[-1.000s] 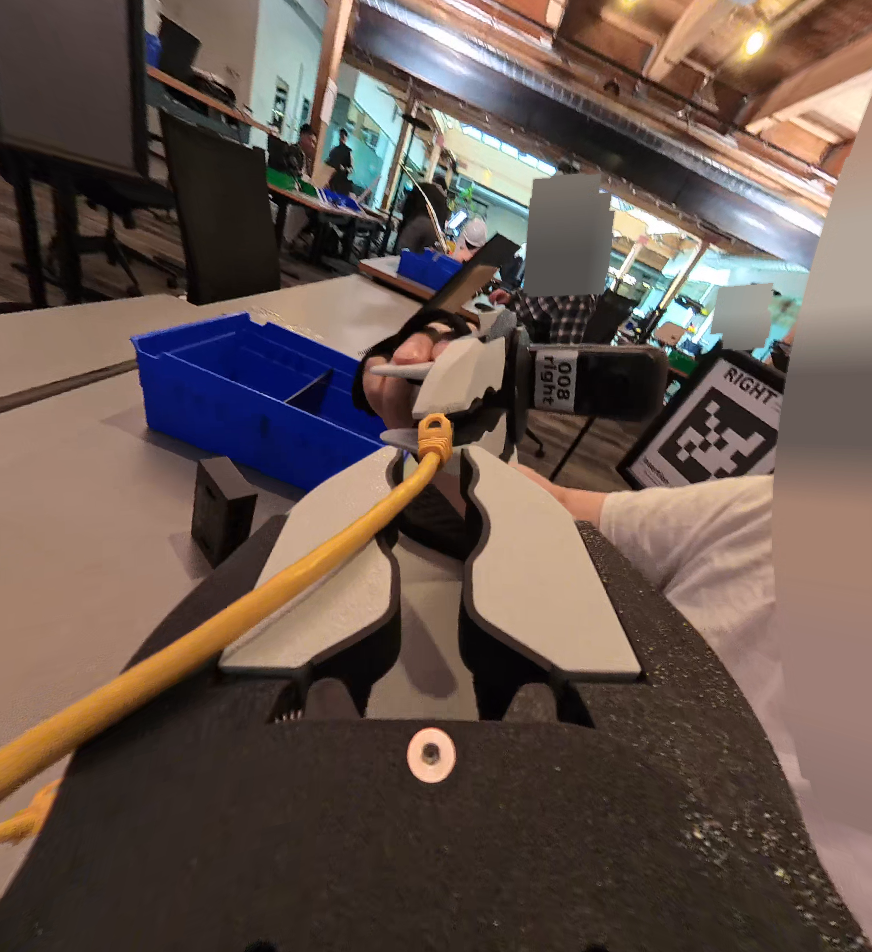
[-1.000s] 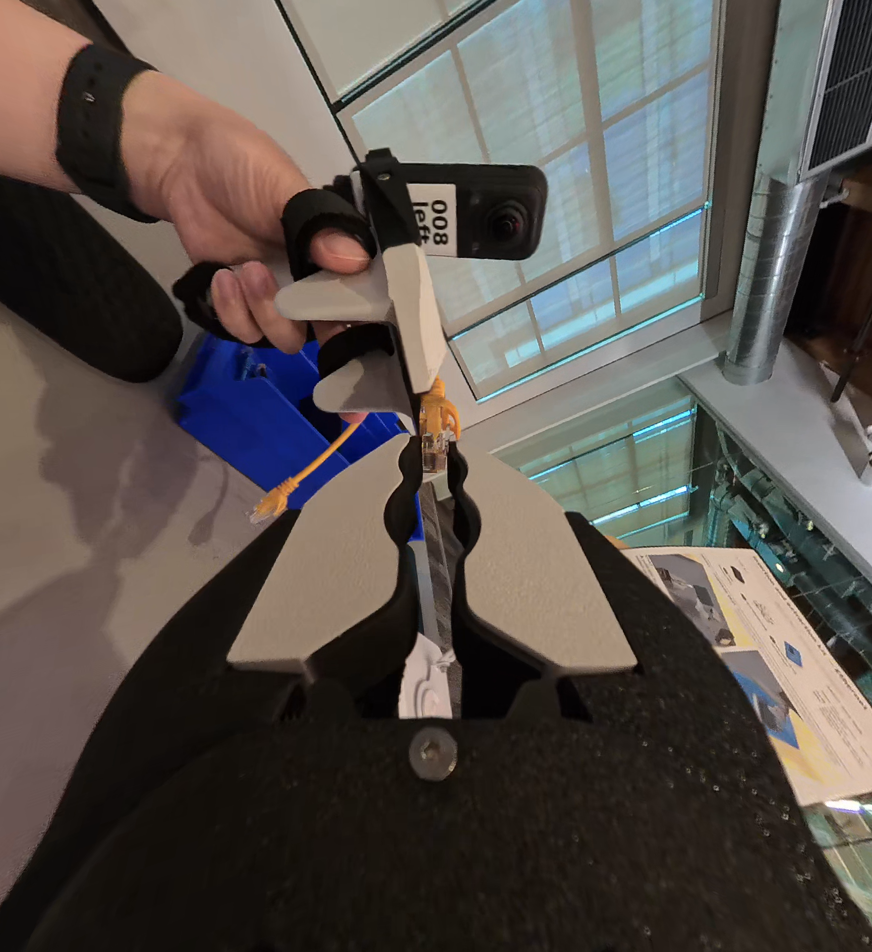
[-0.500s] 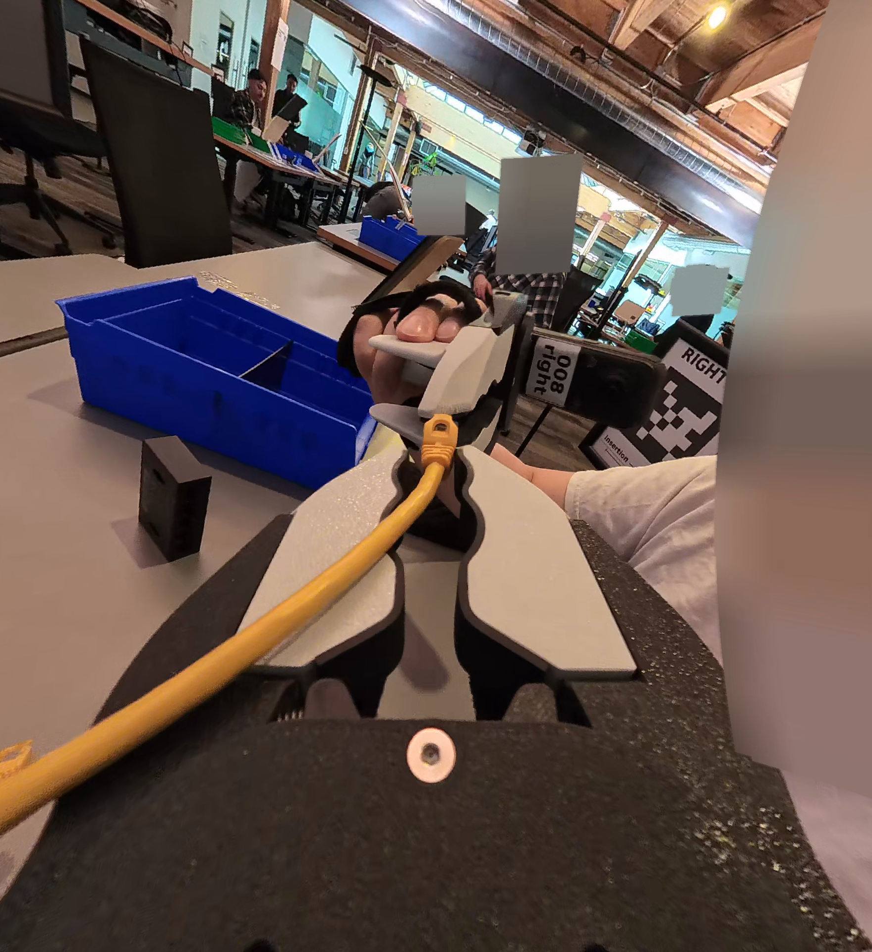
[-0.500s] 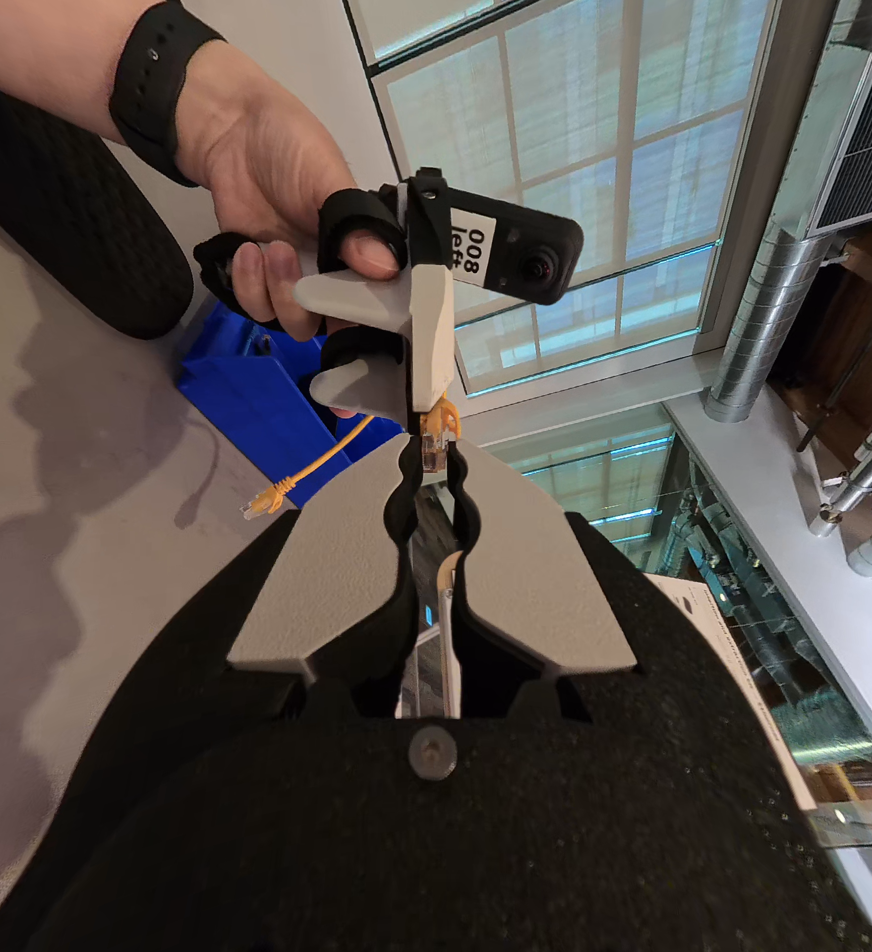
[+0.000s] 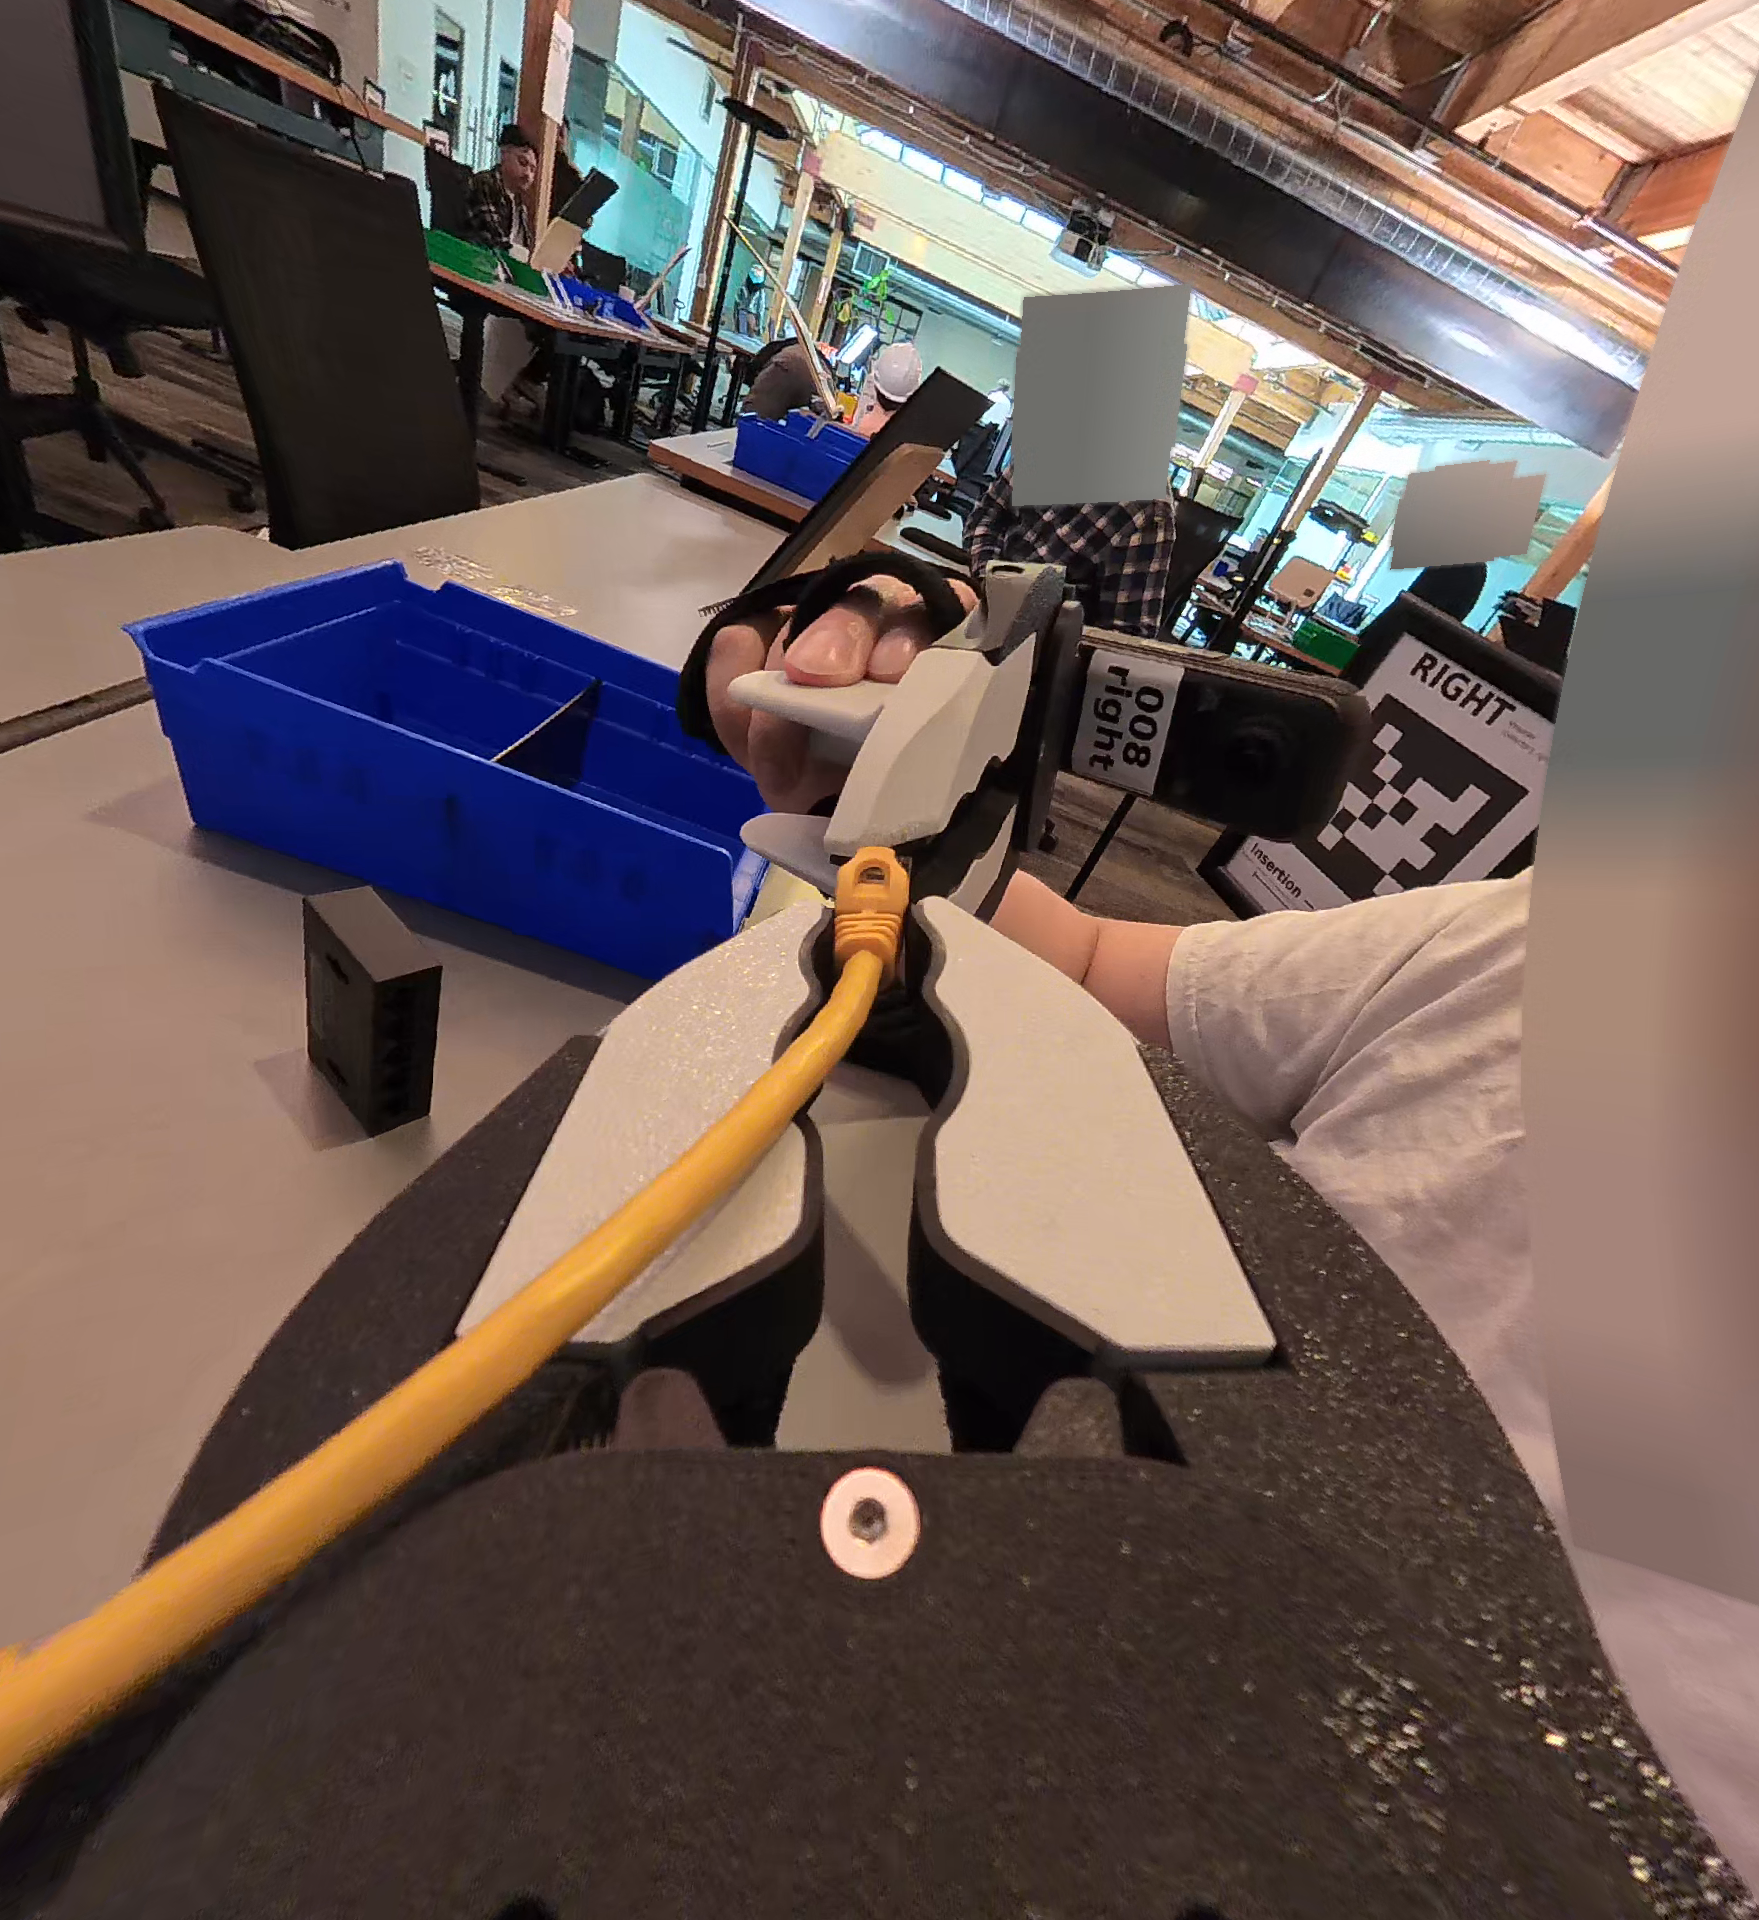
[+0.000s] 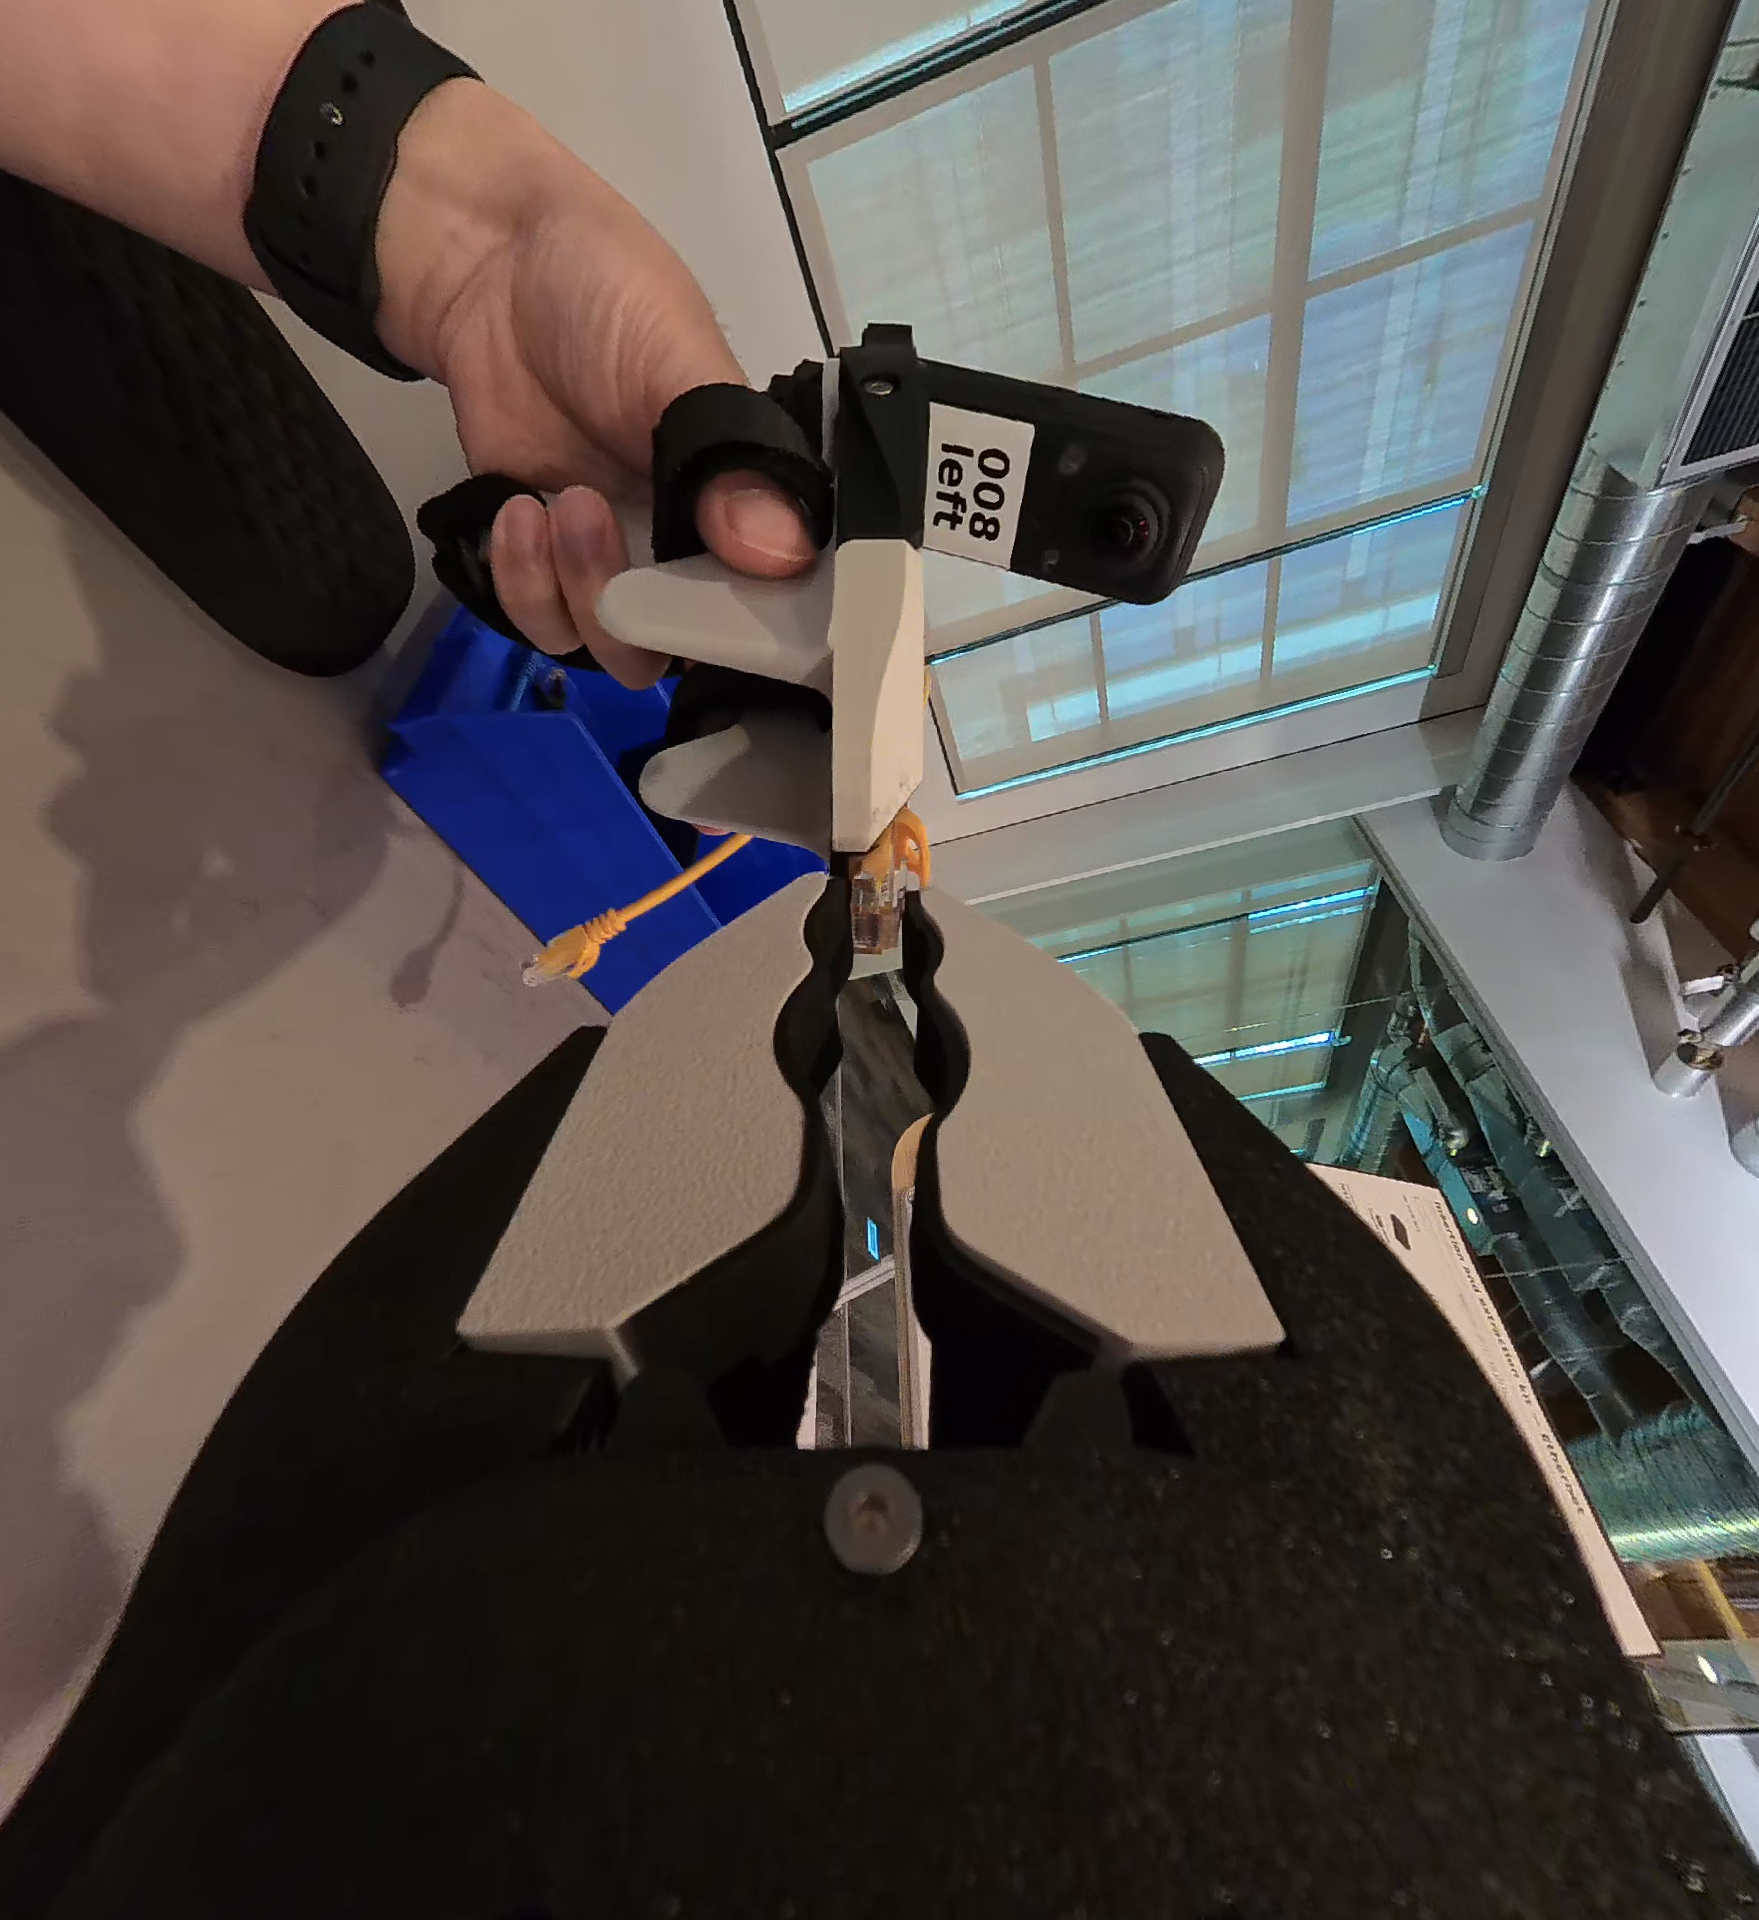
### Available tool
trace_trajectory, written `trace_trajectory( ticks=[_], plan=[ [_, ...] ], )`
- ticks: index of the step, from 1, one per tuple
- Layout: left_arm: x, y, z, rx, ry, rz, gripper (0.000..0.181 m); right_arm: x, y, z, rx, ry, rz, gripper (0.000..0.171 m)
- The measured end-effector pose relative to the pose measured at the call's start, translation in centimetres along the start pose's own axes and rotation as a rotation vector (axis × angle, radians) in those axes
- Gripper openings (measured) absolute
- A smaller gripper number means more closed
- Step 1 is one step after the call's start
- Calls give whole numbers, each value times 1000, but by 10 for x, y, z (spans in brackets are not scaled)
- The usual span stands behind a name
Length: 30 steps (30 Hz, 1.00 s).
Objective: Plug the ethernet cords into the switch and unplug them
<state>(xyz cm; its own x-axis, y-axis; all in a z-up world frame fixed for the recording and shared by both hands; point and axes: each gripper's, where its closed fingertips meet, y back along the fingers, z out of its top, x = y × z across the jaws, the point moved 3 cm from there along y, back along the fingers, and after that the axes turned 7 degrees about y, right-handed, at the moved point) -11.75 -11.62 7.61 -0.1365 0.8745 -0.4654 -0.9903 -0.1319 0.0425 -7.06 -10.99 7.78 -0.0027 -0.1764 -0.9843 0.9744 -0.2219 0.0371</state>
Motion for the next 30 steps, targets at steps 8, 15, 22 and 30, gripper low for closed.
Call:
trace_trajectory(
  ticks=[8, 15, 22, 30],
  plan=[
    [4, 3, 4, -49, -16, 31, 12, -3, 0, -3, -22, -103, -7, 24],
    [20, 22, 8, -110, -58, 171, 12, -2, 5, -41, 67, -363, 104, 27],
    [43, 40, 7, -177, -159, 440, 12, 29, 30, -132, 588, -836, 55, 63],
    [51, 35, -3, -146, -194, 496, 12, 84, 44, -161, 881, -979, 358, 69]
  ],
)
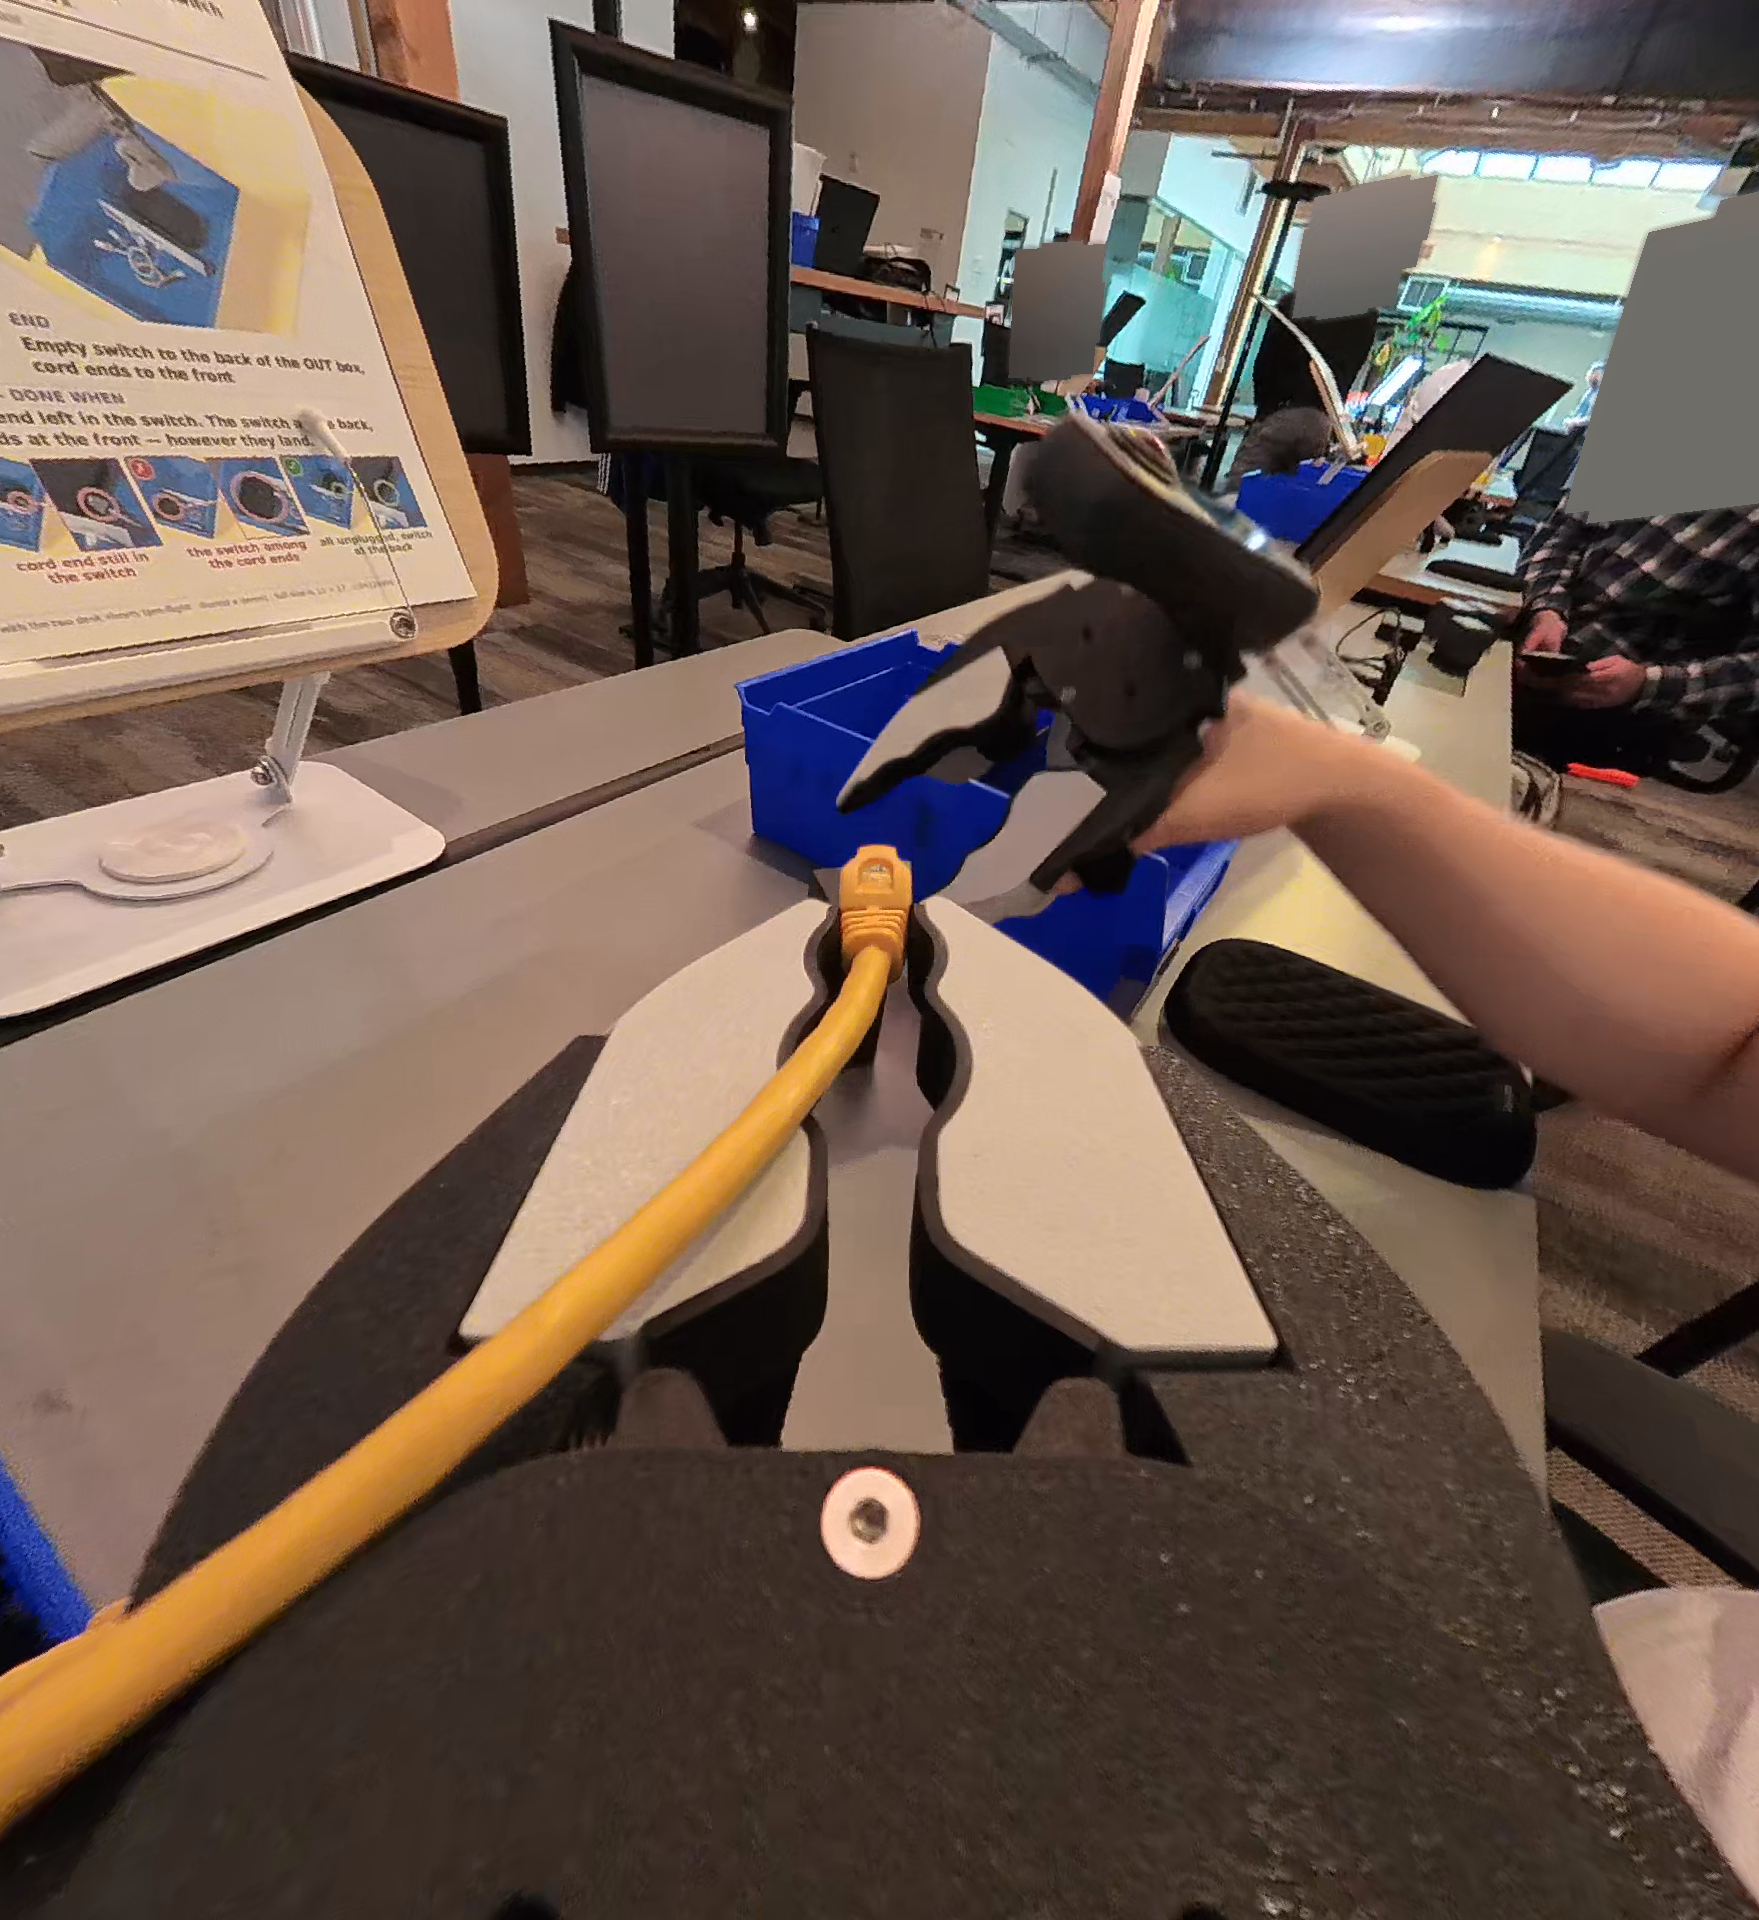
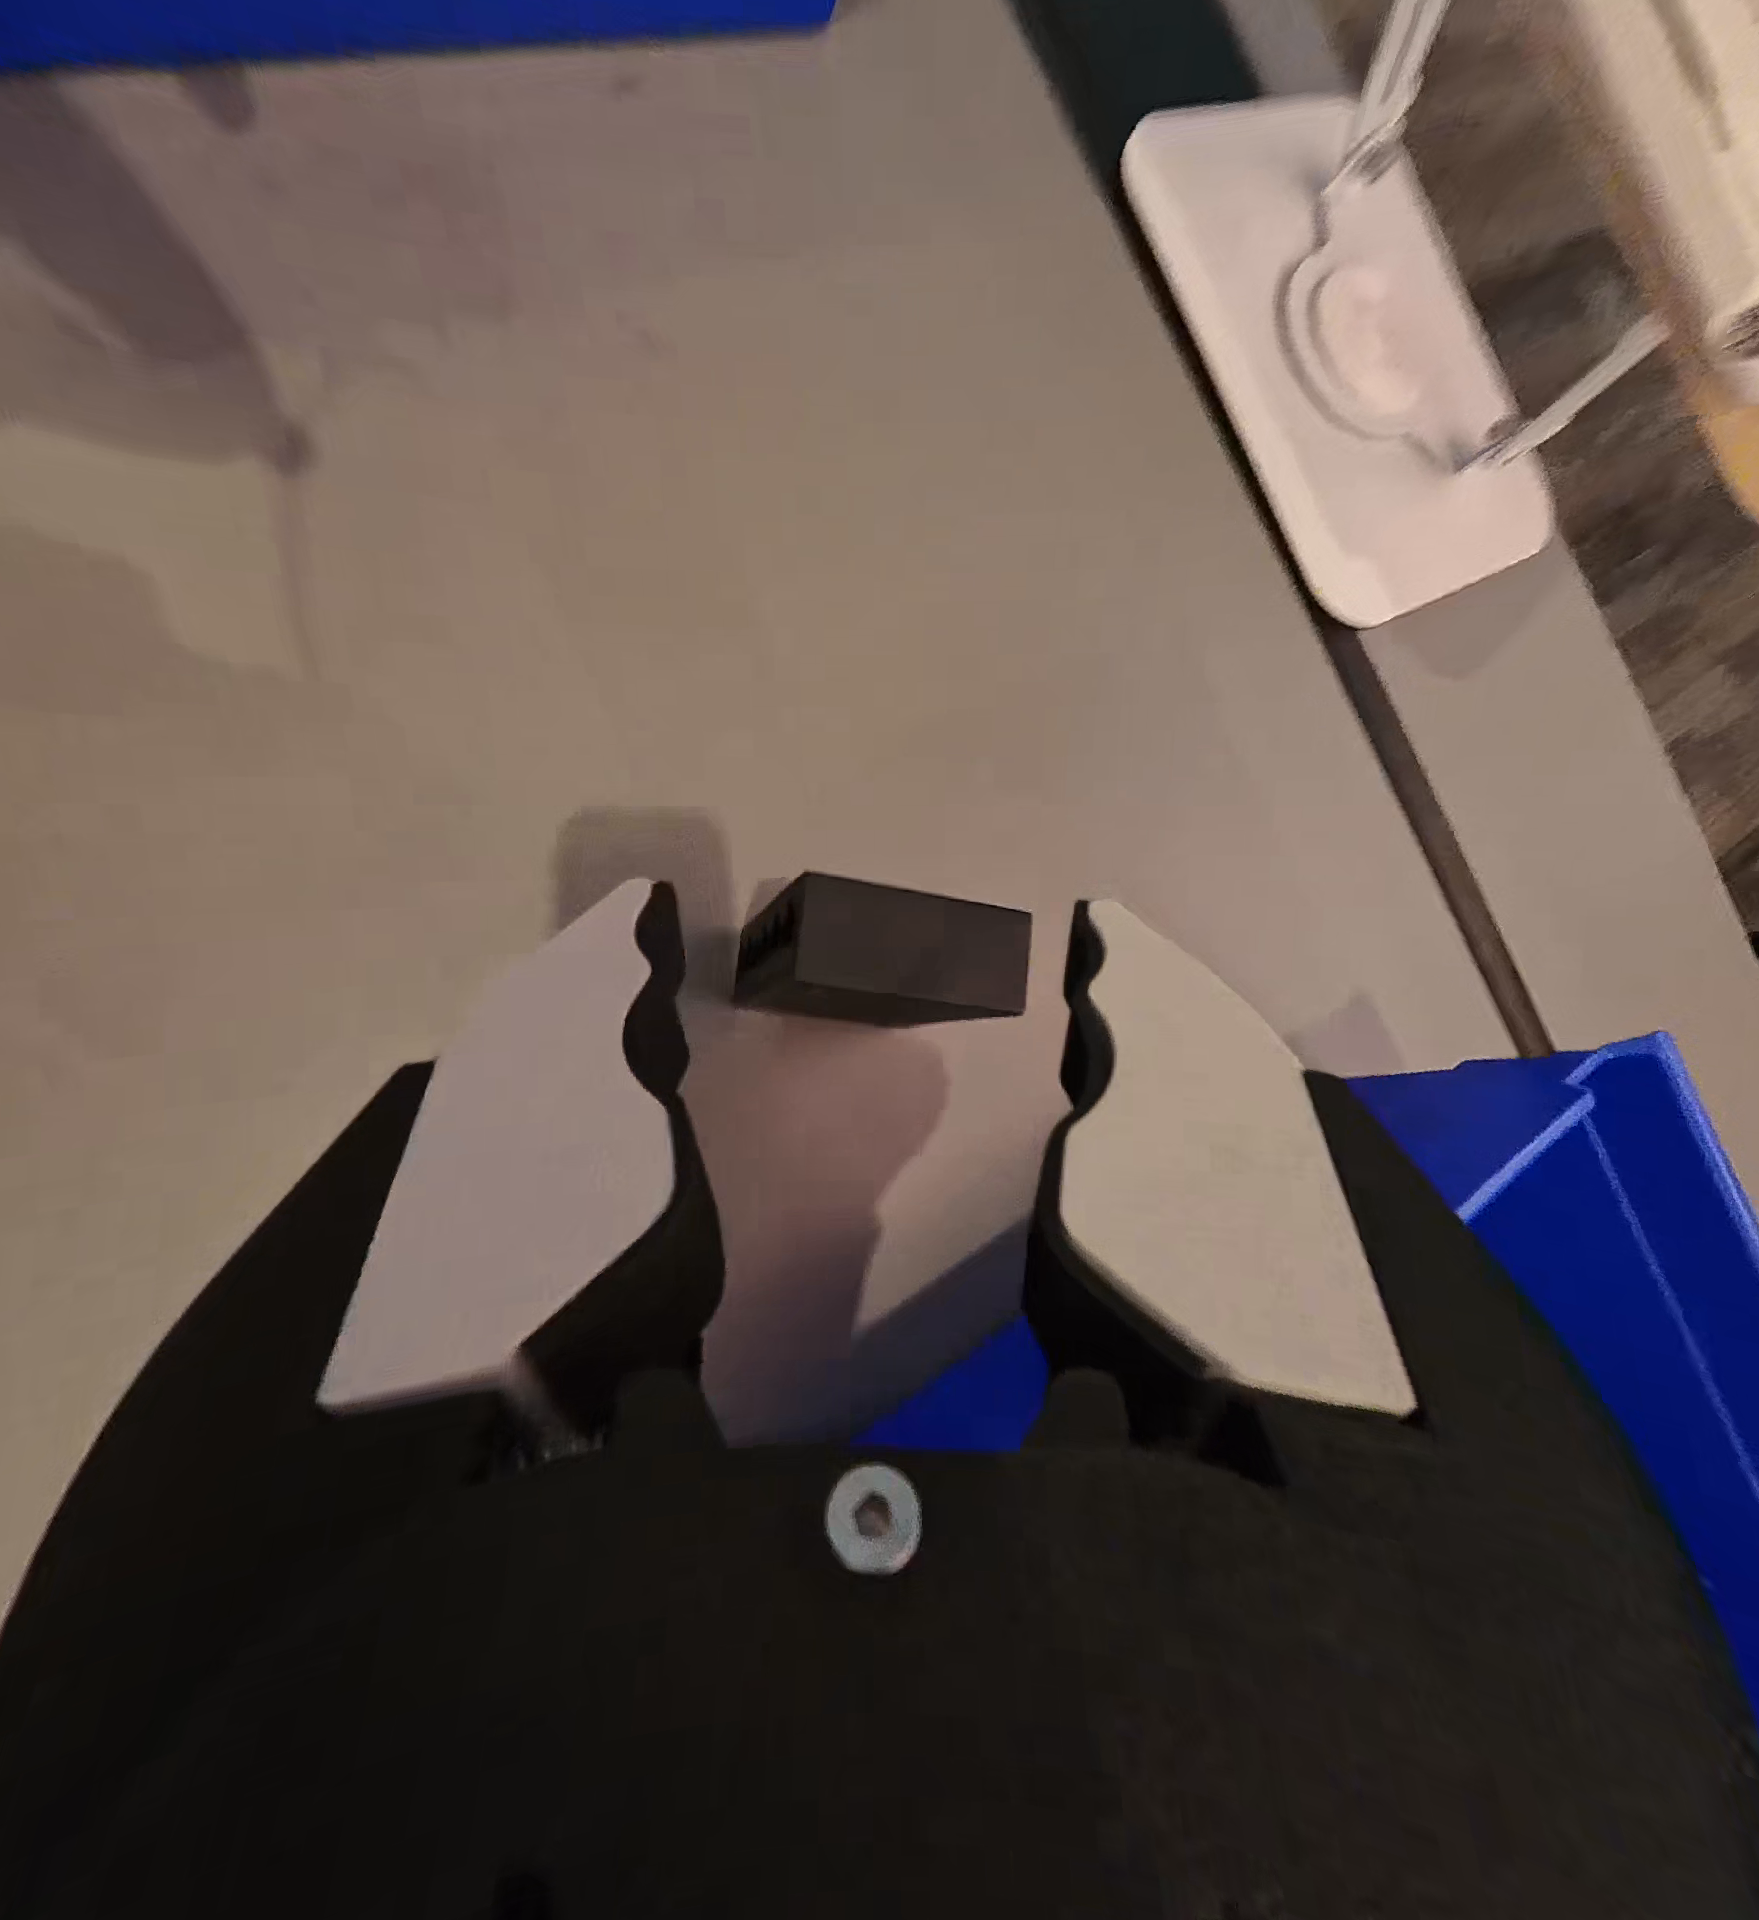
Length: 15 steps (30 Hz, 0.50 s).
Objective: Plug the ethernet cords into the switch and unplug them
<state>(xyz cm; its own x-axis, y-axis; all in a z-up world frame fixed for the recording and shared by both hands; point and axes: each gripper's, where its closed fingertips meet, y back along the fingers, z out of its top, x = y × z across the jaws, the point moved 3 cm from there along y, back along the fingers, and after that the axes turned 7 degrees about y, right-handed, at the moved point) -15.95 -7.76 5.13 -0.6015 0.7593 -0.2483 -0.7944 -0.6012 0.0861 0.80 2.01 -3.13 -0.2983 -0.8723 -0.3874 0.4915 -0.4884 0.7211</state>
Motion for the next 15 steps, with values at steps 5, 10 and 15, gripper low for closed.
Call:
trace_trajectory(
  ticks=[5, 10, 15],
  plan=[
    [-3, -4, -3, 11, -20, 8, 12, -10, -10, 0, 245, -57, 251, 77],
    [-6, -5, -3, 6, -2, 4, 12, -11, -26, -13, 504, -105, 322, 90],
    [-9, -3, -3, 0, 10, -5, 12, -5, -38, -23, 634, -140, 353, 90]
  ],
)
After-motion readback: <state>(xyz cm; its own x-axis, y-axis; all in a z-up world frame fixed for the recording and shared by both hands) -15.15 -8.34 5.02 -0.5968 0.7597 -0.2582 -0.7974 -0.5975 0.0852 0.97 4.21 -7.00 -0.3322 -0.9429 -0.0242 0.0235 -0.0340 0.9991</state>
